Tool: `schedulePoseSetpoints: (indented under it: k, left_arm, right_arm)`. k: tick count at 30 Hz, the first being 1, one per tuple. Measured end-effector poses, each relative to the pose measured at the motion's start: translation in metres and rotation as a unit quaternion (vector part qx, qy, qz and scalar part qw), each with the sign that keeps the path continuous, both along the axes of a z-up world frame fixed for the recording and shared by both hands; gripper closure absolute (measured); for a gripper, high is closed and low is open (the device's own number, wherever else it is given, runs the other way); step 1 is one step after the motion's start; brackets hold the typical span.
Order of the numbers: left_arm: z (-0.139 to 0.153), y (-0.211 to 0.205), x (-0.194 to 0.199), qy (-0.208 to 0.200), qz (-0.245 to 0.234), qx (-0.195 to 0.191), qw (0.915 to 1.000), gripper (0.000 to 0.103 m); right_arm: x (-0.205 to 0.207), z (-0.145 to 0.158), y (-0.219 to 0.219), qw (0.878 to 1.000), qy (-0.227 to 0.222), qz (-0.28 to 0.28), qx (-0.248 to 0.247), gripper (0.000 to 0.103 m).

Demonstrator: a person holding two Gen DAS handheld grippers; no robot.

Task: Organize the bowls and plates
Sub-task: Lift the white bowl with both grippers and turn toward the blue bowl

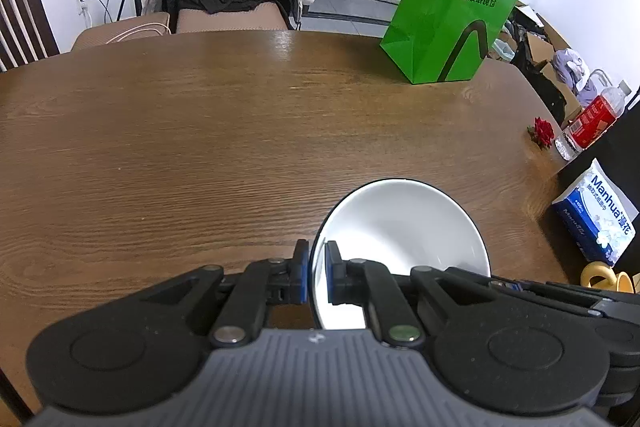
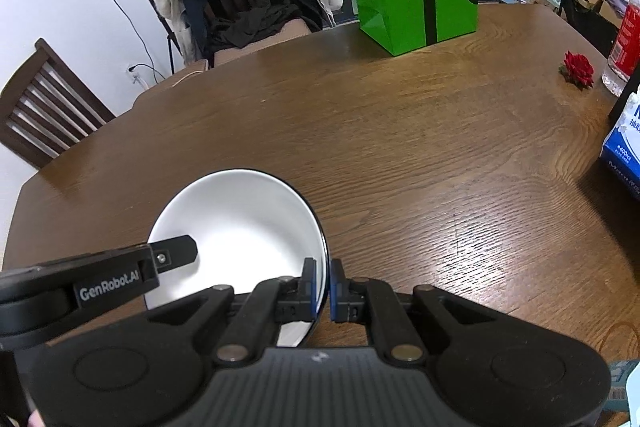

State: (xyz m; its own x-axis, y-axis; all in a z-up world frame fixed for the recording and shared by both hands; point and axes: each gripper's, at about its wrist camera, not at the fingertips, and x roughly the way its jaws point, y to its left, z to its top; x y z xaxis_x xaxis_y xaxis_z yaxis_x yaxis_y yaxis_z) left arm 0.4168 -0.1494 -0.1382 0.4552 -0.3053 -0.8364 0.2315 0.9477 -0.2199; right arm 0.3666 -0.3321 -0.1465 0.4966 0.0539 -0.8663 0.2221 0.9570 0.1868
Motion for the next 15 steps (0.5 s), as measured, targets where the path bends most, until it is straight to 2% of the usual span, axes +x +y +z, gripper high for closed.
schedulePoseSetpoints:
  k: [15]
  left_arm:
    - [0.017,0.022,-0.034,-0.009,0.021,0.001,0.9997,0.094]
  right_arm:
    - [-0.022,0.017,0.016,1.000,-0.011,0.023,0.001,0.097]
